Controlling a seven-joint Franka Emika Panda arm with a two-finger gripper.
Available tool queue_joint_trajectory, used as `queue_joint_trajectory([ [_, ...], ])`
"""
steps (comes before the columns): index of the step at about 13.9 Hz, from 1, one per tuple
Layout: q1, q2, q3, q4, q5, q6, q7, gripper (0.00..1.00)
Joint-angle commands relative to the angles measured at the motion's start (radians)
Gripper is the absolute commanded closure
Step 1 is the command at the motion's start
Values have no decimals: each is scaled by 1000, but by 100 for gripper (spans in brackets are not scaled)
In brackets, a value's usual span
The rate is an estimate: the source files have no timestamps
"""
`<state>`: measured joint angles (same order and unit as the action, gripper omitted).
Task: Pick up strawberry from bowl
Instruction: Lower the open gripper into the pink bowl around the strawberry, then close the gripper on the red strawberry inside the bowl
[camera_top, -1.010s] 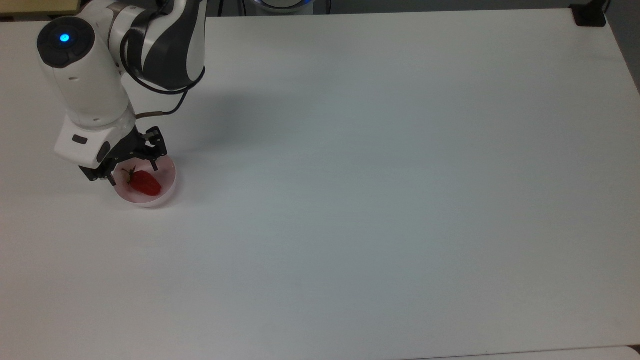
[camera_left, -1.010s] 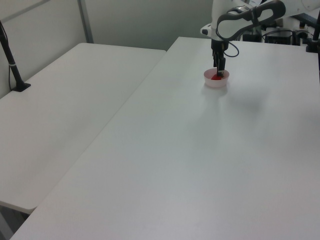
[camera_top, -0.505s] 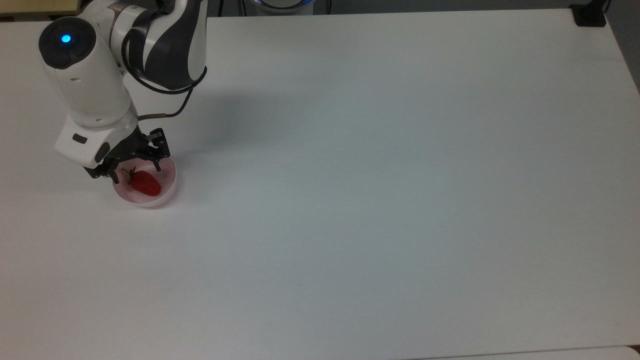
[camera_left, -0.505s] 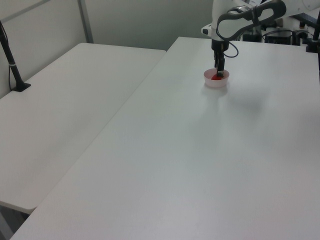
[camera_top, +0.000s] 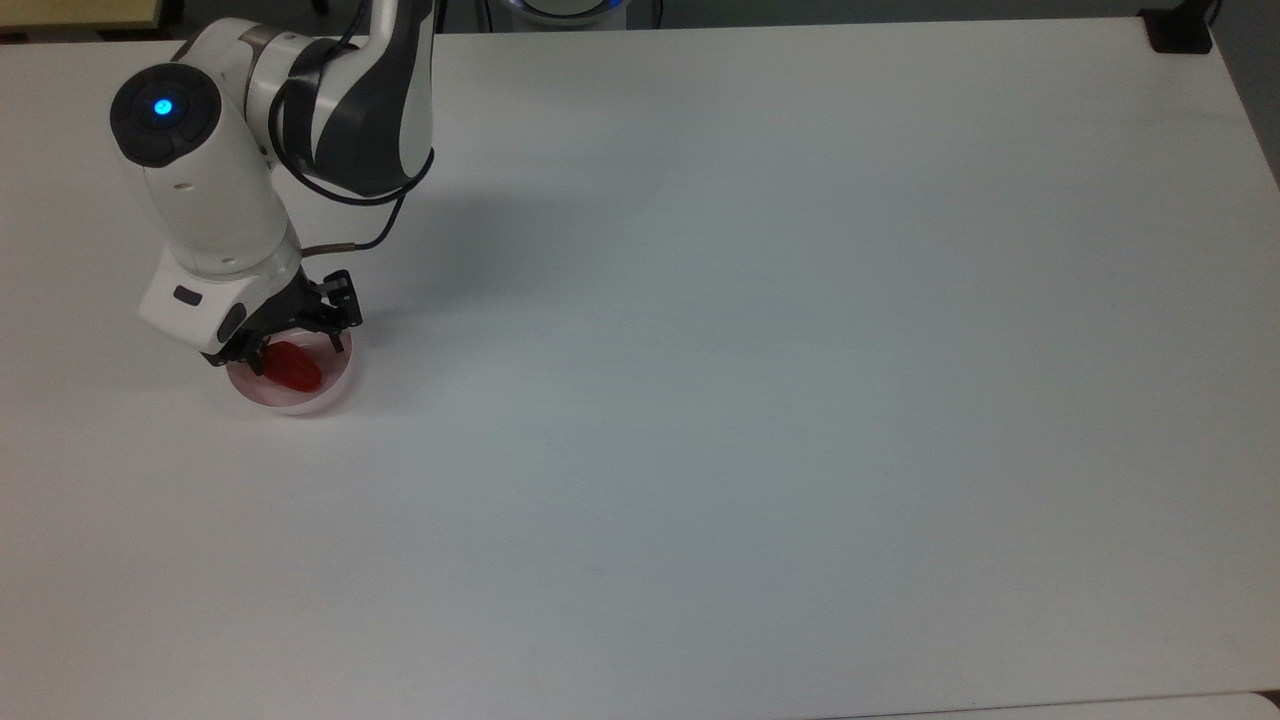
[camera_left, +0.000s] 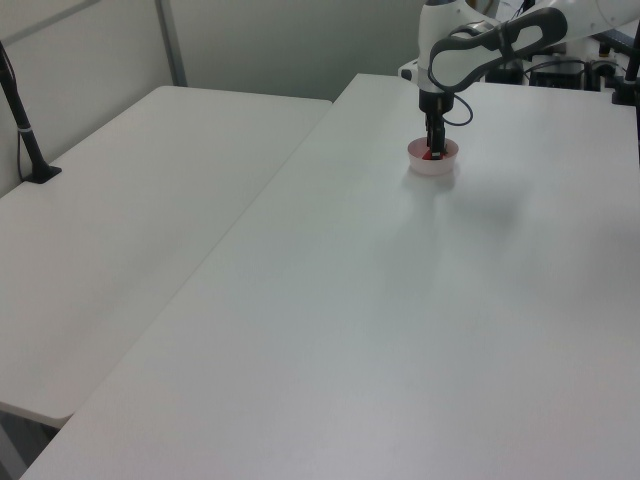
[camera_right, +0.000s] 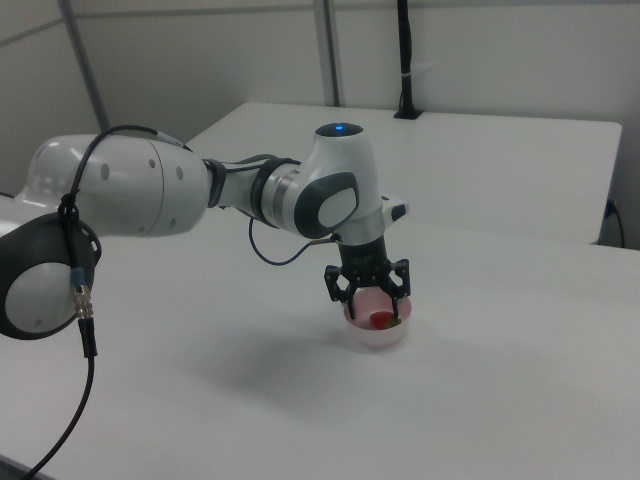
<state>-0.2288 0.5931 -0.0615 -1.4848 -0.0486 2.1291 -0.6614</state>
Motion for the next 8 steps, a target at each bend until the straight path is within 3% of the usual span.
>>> queue_joint_trajectory([
  [1, 8, -12, -8, -17, 13, -11, 5, 21],
  [8, 6, -4, -8, -17, -4, -11, -32, 13],
])
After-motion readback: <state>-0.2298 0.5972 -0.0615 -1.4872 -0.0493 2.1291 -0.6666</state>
